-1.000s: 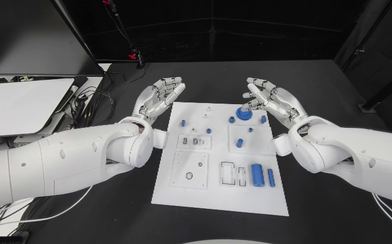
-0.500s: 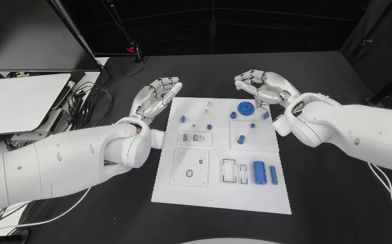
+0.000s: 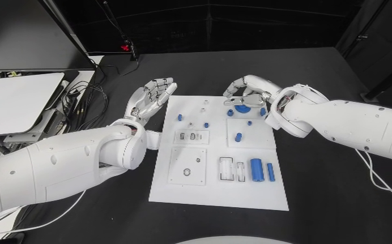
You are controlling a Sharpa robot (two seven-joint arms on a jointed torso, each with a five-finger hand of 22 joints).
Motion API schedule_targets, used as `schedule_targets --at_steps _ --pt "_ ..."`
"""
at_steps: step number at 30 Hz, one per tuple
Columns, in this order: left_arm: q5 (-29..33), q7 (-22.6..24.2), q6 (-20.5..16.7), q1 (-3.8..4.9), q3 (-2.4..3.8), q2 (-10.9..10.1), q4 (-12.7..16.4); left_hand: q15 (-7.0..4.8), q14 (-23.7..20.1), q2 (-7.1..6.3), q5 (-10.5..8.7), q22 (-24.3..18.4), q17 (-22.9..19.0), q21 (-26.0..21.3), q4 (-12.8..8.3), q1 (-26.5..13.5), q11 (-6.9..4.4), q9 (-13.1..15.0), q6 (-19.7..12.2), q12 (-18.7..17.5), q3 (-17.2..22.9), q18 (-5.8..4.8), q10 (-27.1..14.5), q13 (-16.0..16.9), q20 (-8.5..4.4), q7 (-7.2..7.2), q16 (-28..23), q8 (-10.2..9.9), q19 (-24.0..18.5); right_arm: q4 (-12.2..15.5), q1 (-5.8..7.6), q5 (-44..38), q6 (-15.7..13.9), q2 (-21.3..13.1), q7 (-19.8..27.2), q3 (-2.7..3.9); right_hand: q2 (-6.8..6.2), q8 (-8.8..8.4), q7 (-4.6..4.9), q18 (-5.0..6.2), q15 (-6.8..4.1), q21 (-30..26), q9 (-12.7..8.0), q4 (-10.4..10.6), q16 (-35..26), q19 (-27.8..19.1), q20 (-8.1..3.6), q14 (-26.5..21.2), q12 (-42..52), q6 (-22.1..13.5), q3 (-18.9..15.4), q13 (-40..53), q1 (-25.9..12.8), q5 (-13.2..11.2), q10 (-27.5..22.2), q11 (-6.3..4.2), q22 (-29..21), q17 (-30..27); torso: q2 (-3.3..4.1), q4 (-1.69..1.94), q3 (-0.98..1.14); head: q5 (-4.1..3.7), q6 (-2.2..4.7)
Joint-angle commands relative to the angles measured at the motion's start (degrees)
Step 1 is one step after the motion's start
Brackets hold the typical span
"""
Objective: Assemble the parts on the task board
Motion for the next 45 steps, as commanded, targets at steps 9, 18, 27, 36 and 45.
schedule_targets --at_steps 9,18,27,36,45 --pt "-0.02 18.7 0.85 0.06 -0.01 0.13 -0.49 0.52 0.16 1.24 -0.08 0.18 0.06 0.5 -0.02 0.08 0.43 -0.14 0.35 0.47 0.86 0.89 -0.06 -0.14 0.48 6.91 0.34 0.3 0.06 -0.83 0.14 -22.16 3.74 1.35 -10.73 0.03 -1.47 -5.25 -1.48 -0.71 -0.91 0.03 -0.02 -0.66 0.55 5.72 -1.29 5.18 -4.53 4.39 1.34 0.01 5.99 -0.35 3.28 -1.58 14.58 10.5 -0.96 -0.21 -0.25 0.29 -1.12" --pt "-0.02 18.68 1.04 0.03 -0.04 0.13 -0.64 0.58 0.16 1.69 -0.01 0.22 0.05 0.56 -0.04 0.13 0.49 -0.18 0.32 0.56 1.25 0.88 -0.1 -0.16 0.53 6.97 0.37 0.34 0.01 -2.34 0.09 -25.68 7.21 3.07 -13.88 0.02 -2.7 -8.16 -1.52 -0.64 -0.93 -0.07 0.01 0.65 0.44 5.53 -1.48 5.12 -6.99 5.61 1.27 0.06 6.41 -0.26 4.9 -1.72 14.33 10.17 -1.39 -0.41 -0.36 0.65 -1.9" --pt "-0.02 18.65 1.07 0.02 -0.05 0.15 -0.9 0.63 0.17 1.89 0.07 0.24 0.05 0.6 -0.04 0.19 0.54 -0.21 0.32 0.62 1.43 0.87 -0.11 -0.17 0.55 7.02 0.48 0.37 -0.03 -4.18 0.01 -26.5 9.1 4.81 -15.27 0.0 -2.86 -10.45 -1.74 -0.63 -0.91 -0.09 0.06 1.51 0.41 5.49 -1.44 5.14 -8.91 6.76 1.93 0.06 7.64 -0.27 7.09 -1.82 14.29 10.23 -1.66 -0.38 -0.44 0.72 -2.41" --pt "-0.02 18.56 1.07 0.02 -0.06 0.21 -1.09 0.63 0.17 1.9 0.07 0.24 0.05 0.6 -0.04 0.2 0.55 -0.21 0.32 0.63 1.44 0.87 -0.11 -0.17 0.55 7.02 0.48 0.37 -0.03 -5.12 -0.12 -27.13 10.42 5.91 -15.65 -0.01 -3.26 -11.95 -1.95 -0.62 -0.97 -0.1 0.07 2.19 0.37 5.47 -1.46 5.13 -10.32 7.36 2.17 0.04 8.27 -0.25 9.03 -1.91 14.27 10.19 -1.88 -0.4 -0.52 0.62 -2.88" --pt "-0.02 18.49 1.14 0.02 -0.06 0.19 -1.1 0.68 0.17 2.09 0.16 0.27 0.05 0.64 -0.05 0.24 0.6 -0.23 0.3 0.68 1.6 0.85 -0.12 -0.18 0.57 7.08 0.52 0.39 -0.05 -5.74 -0.41 -27.24 11.43 6.92 -15.85 -0.02 -3.29 -13.19 -2.15 -0.64 -0.78 -0.08 0.11 2.87 0.36 5.51 -1.4 5.14 -11.69 8.02 2.61 0.03 8.98 -0.24 11.28 -1.95 14.33 10.24 -2.08 -0.4 -0.59 0.2 -3.27"
